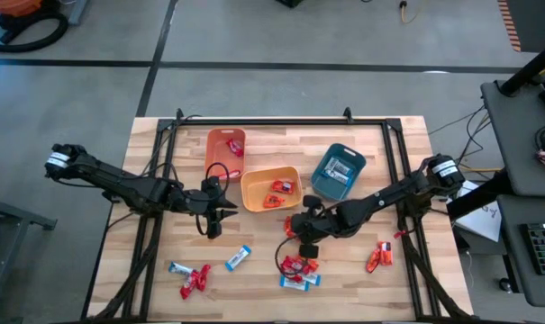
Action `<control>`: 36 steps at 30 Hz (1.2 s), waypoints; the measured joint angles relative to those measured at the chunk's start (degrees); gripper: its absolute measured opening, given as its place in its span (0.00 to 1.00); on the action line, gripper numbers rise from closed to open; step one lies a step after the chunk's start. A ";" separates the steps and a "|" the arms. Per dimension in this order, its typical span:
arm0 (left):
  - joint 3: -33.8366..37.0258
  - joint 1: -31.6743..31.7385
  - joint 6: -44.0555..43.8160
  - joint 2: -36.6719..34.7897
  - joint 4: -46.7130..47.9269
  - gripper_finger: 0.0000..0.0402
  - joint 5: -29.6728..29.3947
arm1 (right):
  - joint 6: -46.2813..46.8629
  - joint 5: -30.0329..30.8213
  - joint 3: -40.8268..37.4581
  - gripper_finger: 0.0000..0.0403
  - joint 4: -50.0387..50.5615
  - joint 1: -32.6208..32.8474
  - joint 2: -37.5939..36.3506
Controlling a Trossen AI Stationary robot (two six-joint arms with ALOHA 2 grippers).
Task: Sort candy
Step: Put the orange chocolate into the yellow bin
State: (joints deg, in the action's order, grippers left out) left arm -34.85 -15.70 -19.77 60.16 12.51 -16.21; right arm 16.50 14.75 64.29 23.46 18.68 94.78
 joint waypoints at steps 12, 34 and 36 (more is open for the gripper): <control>0.00 0.01 -0.02 0.00 0.00 0.17 -0.17 | -3.17 -4.24 -0.07 0.14 -0.20 0.19 0.00; 0.00 0.00 0.00 -0.01 0.04 0.17 -1.31 | 3.24 -5.73 -0.57 0.42 -0.06 0.46 4.49; 0.02 0.00 -0.02 -0.02 0.15 0.17 -1.31 | 3.18 -5.69 -0.50 0.39 -0.01 0.43 6.38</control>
State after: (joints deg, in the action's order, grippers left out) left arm -34.83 -15.70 -19.79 60.14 12.66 -17.52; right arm 19.68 9.06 63.80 23.44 19.11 101.16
